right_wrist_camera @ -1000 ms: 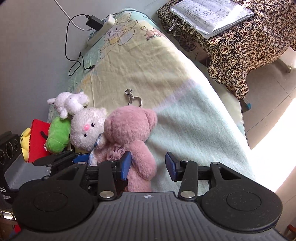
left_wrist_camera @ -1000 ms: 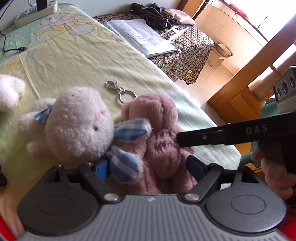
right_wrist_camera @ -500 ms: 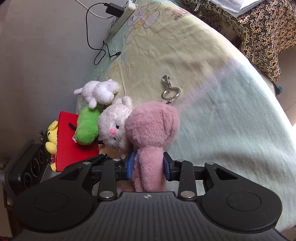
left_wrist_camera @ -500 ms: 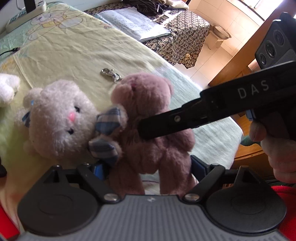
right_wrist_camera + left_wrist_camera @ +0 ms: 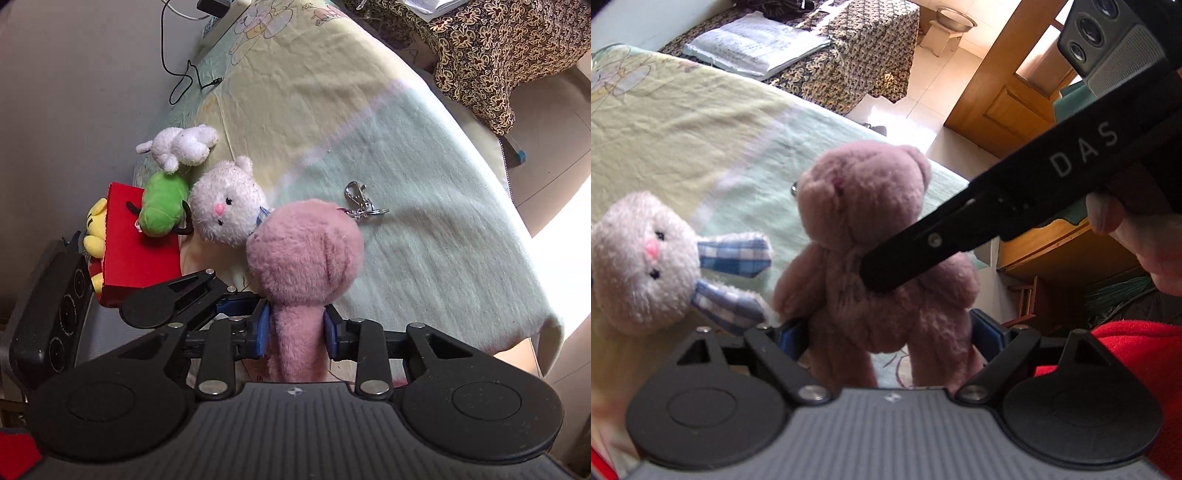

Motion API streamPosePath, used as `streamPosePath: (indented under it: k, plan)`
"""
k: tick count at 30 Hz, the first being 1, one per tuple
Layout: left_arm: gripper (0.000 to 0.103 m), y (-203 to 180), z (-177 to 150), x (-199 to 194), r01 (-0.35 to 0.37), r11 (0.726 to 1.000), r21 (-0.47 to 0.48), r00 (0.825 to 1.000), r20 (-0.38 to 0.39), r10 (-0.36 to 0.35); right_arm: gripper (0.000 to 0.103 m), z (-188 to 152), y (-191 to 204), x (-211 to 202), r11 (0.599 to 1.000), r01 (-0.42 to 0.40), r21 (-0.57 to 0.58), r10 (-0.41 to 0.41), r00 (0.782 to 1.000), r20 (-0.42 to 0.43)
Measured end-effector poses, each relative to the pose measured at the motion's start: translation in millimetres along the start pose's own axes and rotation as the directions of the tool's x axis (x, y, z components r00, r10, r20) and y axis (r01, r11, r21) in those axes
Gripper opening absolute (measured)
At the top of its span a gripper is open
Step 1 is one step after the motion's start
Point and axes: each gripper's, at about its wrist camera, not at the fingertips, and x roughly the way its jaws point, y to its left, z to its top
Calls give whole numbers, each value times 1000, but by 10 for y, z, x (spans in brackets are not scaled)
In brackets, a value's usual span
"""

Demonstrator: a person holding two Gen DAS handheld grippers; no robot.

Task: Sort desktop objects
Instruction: 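Lift the pink teddy bear with the left gripper while the right gripper clamps it, then carry the pink teddy bear with both grippers into the red box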

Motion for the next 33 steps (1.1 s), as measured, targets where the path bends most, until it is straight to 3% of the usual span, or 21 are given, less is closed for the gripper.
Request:
streamPosePath:
  k: [10, 19, 24, 33]
  plan:
    - [82, 4, -289, -444, -39, 999, 0, 993, 110, 39, 31, -234, 502, -42, 995, -3, -103, 11, 998, 70]
    - [82, 270, -930, -1261, -40, 998, -41, 971, 233, 49, 31, -542, 1385, 119, 974, -26, -224, 49, 994, 100]
    - [82, 437, -1280, -1773, -58, 996, -71, 943, 323, 79, 30, -666, 1934, 188, 947, -51, -317, 98, 986, 135]
    - [82, 796, -1699, -2640, -167, 978, -122, 851, 482, 205, 30, -694, 2889, 370, 859, -69, -507, 193, 962, 195]
